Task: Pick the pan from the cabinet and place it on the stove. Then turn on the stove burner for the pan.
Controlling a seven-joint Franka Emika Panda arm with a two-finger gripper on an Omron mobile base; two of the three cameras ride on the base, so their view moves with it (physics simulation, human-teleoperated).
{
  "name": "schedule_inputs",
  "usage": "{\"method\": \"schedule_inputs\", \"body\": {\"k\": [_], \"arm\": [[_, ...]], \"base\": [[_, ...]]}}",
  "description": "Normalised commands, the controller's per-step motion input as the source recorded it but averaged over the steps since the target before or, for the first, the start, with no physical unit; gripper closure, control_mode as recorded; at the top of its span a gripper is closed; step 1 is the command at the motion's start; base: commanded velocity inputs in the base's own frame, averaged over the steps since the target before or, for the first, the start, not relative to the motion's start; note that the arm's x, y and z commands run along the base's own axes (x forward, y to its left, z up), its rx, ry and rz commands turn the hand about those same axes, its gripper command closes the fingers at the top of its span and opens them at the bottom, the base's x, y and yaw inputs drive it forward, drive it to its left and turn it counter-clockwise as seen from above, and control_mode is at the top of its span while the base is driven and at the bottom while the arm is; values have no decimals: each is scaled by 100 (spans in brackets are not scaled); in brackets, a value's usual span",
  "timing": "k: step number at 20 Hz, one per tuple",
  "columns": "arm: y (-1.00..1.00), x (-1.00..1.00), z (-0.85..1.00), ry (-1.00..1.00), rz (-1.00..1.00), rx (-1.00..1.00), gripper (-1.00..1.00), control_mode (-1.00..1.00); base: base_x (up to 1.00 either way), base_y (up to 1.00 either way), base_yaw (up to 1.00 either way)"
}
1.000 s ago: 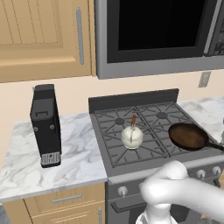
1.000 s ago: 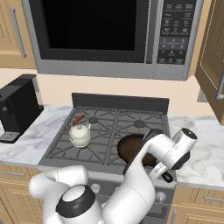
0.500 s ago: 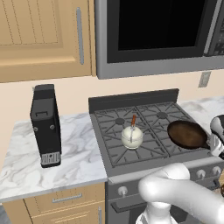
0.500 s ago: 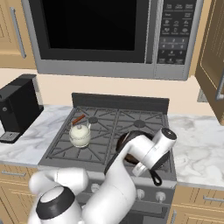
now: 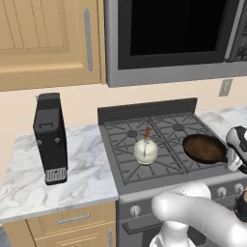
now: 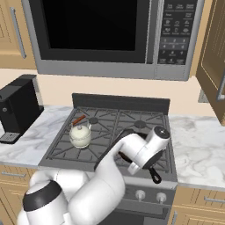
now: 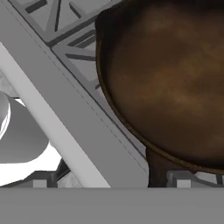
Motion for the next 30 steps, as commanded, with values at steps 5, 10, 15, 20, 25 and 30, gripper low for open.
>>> {"method": "schedule_inputs", "body": {"k": [5,10,15,20,25,30], "arm": [[0,-7,33,-2,-2,-3,-100,-100],[0,-23,28,-1,-4,-1,-100,-100],[3,-59,21,-7,-6,0,-100,-100],[20,-74,23,-9,-7,0,-100,-100],[33,-77,10,-5,-7,0,-100,-100],[17,-69,0,-4,-5,0,-100,-100]], "base": [[0,0,0],[0,0,0],[0,0,0],[0,0,0],[0,0,0],[0,0,0]]}}
